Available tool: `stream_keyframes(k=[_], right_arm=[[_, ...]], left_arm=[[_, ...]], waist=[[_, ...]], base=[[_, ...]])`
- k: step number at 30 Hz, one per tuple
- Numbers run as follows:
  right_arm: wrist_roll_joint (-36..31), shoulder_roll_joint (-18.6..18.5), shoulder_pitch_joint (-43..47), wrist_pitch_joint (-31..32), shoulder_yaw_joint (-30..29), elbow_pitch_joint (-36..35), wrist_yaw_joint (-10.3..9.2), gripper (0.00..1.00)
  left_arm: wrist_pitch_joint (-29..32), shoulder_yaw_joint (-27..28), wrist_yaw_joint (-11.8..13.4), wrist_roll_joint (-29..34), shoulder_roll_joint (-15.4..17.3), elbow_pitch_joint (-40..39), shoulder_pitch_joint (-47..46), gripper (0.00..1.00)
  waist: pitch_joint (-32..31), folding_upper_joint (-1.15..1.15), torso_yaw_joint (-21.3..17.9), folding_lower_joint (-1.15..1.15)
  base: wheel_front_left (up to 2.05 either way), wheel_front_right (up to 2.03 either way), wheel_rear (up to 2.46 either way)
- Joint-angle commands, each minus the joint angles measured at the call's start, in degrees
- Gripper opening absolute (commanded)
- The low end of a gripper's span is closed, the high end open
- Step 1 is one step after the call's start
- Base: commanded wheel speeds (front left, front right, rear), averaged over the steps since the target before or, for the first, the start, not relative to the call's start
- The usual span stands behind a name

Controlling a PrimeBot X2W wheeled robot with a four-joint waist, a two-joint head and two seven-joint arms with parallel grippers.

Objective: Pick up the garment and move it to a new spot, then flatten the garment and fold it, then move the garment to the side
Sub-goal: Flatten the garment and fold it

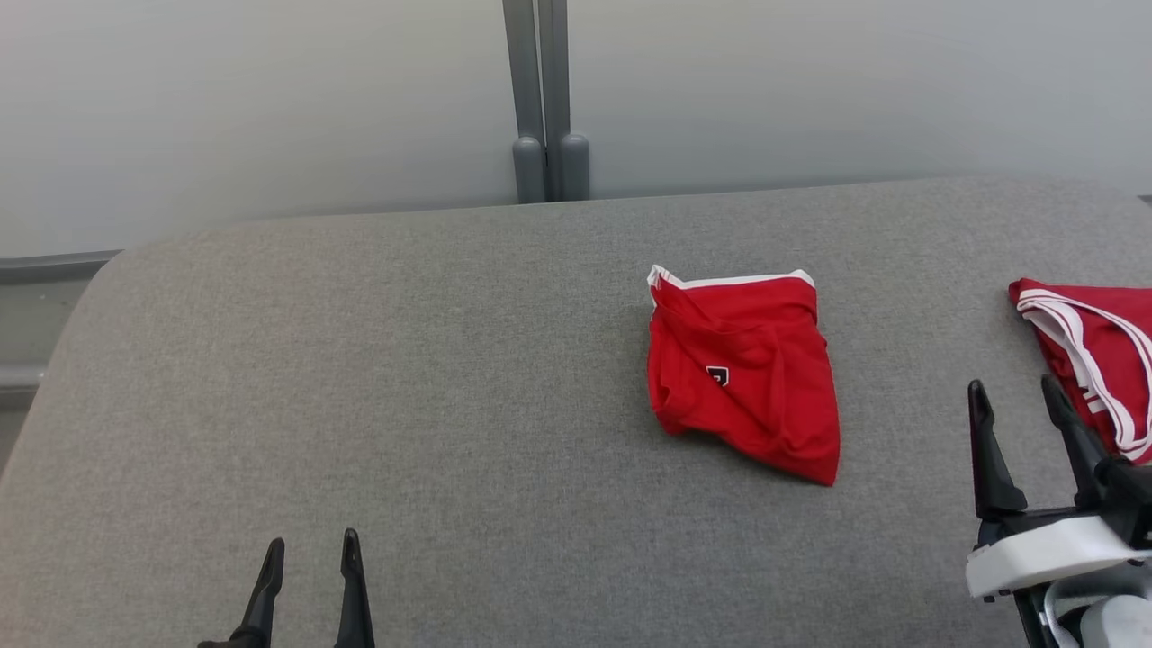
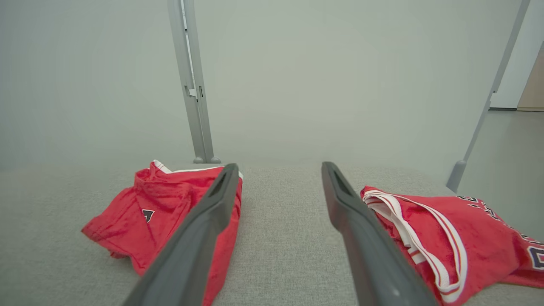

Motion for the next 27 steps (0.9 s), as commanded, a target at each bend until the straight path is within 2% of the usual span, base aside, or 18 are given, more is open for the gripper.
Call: stream_keyframes(k=[1,8,12,16,22,27], right_arm=[[0.7,-0.7,-1.1,-0.2,0.9,1.0,0.0,0.0],[-0.2,-3.4,-12.1,-0.2,7.5,13.2,0.0,0.0],[-0.7,-2.5,-18.9,-0.2,10.9,21.7,-0.01,0.0],[-0.1,-1.1,-23.0,-0.2,11.9,27.3,-0.01,0.0],[1.0,-0.1,-25.3,-0.2,13.8,30.9,-0.01,0.0],[1.4,0.7,-26.0,-0.2,16.5,29.7,-0.01,0.0]], left_arm=[[-0.2,0.0,-0.1,0.1,0.2,-0.3,-0.9,1.0],[-0.2,-2.6,0.3,-0.3,0.2,-1.2,-4.7,1.0],[-0.2,-4.7,1.1,-1.0,0.2,-1.0,-7.0,1.0],[-0.2,-5.7,1.9,-1.5,0.2,-0.9,-8.6,1.0],[-0.2,-5.5,2.0,-1.4,0.2,-0.6,-9.4,1.0],[-0.2,-5.8,2.2,-1.4,0.2,-0.6,-9.5,1.0]], waist=[[0.7,0.0,0.3,0.0],[7.0,0.0,2.3,0.0],[10.1,0.0,4.2,0.0],[12.2,0.0,6.0,0.0],[13.1,0.0,7.3,0.0],[13.0,0.0,8.0,0.0]], base=[[0.0,0.0,0.0],[0.0,0.0,0.0],[0.0,0.0,0.0],[0.0,0.0,0.0],[0.0,0.0,0.0],[0.0,0.0,0.0]])
